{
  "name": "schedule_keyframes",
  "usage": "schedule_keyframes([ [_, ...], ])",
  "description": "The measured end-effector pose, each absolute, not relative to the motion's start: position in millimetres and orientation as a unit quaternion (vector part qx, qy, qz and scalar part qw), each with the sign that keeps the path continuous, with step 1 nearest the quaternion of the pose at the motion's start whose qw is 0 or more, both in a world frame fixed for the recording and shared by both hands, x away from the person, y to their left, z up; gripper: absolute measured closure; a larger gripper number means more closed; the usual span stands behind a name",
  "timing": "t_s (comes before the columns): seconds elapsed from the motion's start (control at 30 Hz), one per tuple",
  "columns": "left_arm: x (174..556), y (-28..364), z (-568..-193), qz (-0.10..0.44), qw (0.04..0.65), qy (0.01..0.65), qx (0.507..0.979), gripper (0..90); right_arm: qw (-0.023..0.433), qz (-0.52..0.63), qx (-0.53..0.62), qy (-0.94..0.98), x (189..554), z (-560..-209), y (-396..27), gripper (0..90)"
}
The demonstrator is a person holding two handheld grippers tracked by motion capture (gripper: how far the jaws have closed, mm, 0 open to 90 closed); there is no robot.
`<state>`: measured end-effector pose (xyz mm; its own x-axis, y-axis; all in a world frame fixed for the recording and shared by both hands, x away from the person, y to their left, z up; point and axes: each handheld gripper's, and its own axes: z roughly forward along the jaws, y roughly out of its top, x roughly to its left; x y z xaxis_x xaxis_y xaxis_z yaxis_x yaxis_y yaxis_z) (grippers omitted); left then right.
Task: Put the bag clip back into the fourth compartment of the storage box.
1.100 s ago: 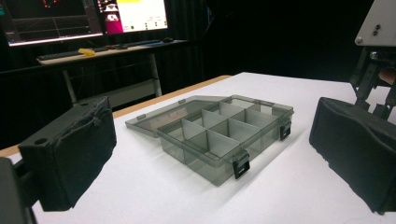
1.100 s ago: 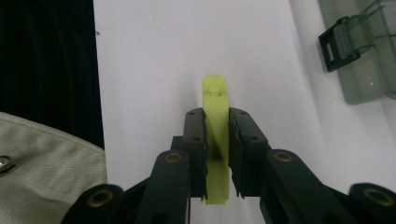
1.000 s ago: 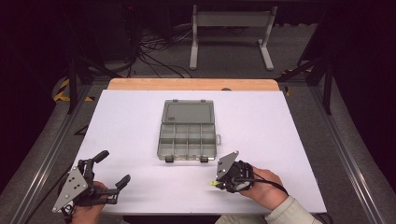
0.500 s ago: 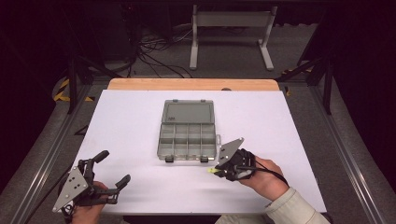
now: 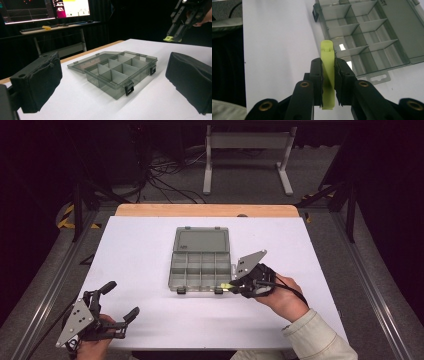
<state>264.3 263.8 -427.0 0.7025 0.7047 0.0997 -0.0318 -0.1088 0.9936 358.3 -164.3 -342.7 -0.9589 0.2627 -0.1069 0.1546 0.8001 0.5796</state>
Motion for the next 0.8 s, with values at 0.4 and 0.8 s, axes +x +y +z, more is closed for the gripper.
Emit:
schedule_keyframes([
  [0.4,264,264,-427,0.298,0.62,0.245,0.684,1.1,0.114,0.306,0.123,0.937,379,-329,-161,78.0],
  [0.8,265,264,-427,0.297,0.62,0.244,0.684,1.2,0.127,0.32,0.145,0.928,409,-320,-158,77.9],
])
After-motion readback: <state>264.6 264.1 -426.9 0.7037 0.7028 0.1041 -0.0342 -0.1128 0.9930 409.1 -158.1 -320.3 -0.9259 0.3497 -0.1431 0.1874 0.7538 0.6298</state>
